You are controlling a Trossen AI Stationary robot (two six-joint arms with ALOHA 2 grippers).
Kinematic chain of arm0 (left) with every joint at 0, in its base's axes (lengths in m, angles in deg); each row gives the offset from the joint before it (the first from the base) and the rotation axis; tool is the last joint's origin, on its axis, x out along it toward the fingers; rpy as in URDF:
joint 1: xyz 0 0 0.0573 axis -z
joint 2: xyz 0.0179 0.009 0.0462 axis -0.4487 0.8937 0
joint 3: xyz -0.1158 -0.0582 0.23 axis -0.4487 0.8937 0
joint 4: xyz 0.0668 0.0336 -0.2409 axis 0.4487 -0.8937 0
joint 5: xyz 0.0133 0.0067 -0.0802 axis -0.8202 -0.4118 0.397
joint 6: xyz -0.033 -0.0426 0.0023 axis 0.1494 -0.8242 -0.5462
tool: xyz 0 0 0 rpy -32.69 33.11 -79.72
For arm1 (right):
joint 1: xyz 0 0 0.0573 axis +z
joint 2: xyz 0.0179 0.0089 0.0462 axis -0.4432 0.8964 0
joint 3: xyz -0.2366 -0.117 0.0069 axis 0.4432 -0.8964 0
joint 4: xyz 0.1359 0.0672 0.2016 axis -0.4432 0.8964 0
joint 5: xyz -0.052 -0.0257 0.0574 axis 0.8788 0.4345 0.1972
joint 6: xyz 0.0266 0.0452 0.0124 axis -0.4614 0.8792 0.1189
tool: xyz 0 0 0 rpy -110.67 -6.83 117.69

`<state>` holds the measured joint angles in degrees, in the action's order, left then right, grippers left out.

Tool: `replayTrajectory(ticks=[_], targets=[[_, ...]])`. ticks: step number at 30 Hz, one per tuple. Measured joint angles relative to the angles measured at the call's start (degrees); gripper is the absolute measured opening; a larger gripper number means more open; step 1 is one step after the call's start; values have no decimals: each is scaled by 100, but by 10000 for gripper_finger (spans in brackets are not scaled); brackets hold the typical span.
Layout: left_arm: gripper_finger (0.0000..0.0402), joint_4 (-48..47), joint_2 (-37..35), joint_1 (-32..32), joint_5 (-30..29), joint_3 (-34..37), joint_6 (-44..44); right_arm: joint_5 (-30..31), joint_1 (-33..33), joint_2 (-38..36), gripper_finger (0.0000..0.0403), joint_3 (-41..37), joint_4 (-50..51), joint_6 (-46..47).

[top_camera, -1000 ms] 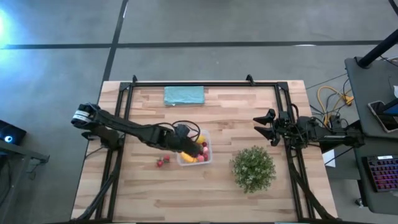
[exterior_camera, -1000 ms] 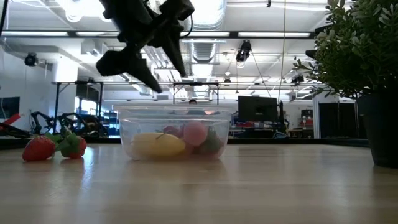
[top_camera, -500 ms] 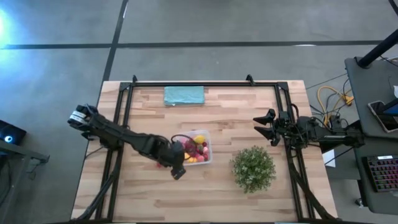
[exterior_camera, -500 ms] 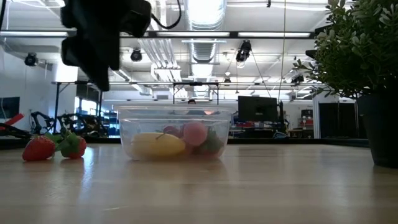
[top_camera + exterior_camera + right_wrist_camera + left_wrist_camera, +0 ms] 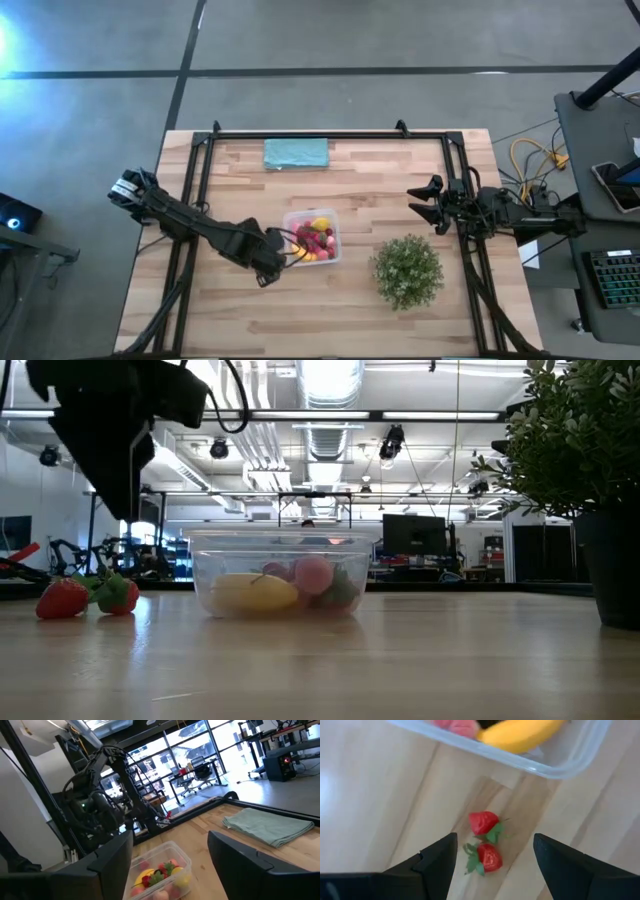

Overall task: Pick and placing Produce into tupperware
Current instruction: Put the red strawberry into the transparent bin

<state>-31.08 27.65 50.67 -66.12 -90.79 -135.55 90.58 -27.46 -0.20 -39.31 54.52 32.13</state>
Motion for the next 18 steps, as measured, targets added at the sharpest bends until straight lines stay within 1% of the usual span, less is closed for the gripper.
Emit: replayTrajectory(ticks=[2, 6, 8, 13, 18], targets=[[247, 208, 0, 0, 69, 131, 237, 0, 0, 2, 251, 0, 1, 0], [247, 546, 0, 2, 557, 368, 390, 0, 0, -2, 253, 0, 0, 0], [247, 709, 0, 7, 666, 413, 430, 0, 0, -2, 252, 0, 0, 0], [247, 789, 0, 4, 487, 475, 704, 0, 0, -2, 247, 0, 0, 0], [247, 910, 0, -2, 483, 696, 687, 0, 0, -2, 248, 0, 0, 0]])
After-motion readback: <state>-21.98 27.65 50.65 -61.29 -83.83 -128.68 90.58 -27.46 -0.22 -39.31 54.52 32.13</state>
